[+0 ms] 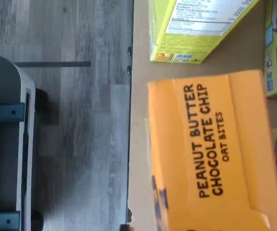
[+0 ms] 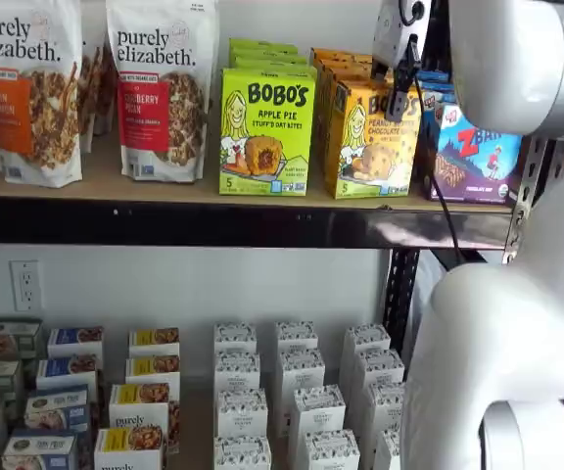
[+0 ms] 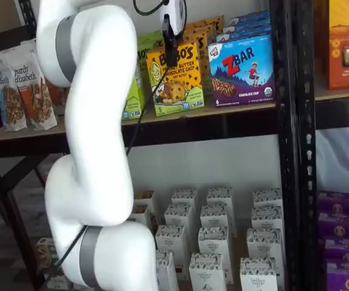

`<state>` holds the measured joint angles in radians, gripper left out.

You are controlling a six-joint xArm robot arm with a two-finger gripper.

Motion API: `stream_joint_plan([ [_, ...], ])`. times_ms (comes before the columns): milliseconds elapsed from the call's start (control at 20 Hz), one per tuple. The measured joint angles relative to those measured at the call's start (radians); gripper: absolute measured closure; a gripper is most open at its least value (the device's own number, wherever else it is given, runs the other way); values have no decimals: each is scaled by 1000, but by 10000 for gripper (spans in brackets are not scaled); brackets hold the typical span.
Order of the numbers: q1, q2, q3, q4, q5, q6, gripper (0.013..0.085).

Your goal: Pick up the orange box on the top shelf, the fifth box from the left

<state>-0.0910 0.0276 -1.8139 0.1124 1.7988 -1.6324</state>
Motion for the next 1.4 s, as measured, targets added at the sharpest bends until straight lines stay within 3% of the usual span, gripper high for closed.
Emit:
stream_joint_plan([
  [100,-1,0,1,-1,-2,-1,330],
  [650,-1,1,2,-12,-13,-4,330],
  [1000,1,-4,10,-6,-21,-2,490],
  [1400,7,-5,12,-17,-30,2,490],
])
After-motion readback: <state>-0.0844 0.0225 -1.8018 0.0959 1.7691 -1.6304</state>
